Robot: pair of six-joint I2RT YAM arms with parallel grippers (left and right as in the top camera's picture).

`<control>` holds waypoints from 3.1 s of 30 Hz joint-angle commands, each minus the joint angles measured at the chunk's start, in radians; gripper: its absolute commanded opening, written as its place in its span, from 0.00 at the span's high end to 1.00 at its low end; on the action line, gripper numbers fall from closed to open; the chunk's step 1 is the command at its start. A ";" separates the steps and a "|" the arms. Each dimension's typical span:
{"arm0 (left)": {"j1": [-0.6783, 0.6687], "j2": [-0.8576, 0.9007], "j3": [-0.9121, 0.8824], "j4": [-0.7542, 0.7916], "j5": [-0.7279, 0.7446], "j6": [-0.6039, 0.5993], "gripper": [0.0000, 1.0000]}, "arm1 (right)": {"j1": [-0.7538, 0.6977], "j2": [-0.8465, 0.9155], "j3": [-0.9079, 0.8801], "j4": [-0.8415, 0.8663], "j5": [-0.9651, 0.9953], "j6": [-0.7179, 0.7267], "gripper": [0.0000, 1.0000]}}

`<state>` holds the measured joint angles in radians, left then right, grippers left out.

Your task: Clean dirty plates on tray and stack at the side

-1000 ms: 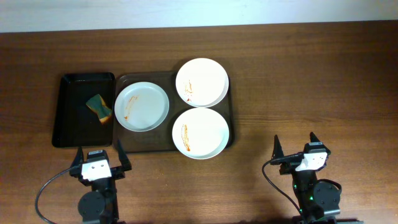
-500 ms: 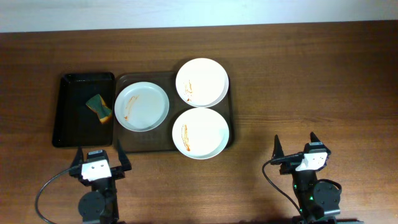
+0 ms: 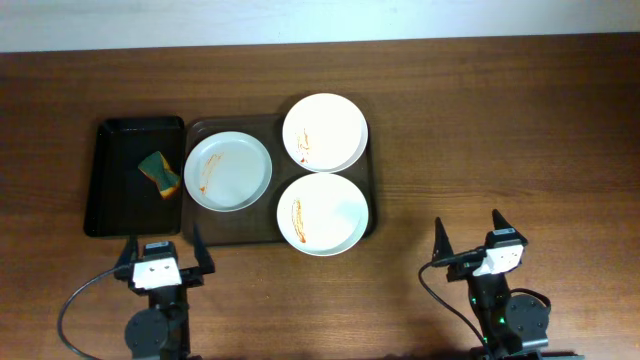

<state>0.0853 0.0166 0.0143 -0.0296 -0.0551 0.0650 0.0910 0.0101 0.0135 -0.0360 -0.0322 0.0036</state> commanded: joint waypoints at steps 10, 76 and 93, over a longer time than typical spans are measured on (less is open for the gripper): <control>-0.004 0.103 0.132 0.122 0.245 0.019 0.01 | -0.006 0.094 0.170 -0.009 -0.051 0.016 0.02; 0.104 1.572 1.492 -0.803 -0.054 -0.304 0.01 | 0.614 2.269 1.679 -0.307 0.009 0.739 0.59; 0.103 1.643 1.492 -0.853 -0.036 -0.351 0.01 | 0.633 2.348 1.679 -0.304 -0.020 0.681 0.96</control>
<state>0.1856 1.6005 1.4876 -0.8639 -0.0940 -0.2329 0.7177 2.3230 1.6867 -0.3164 -0.0387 0.6868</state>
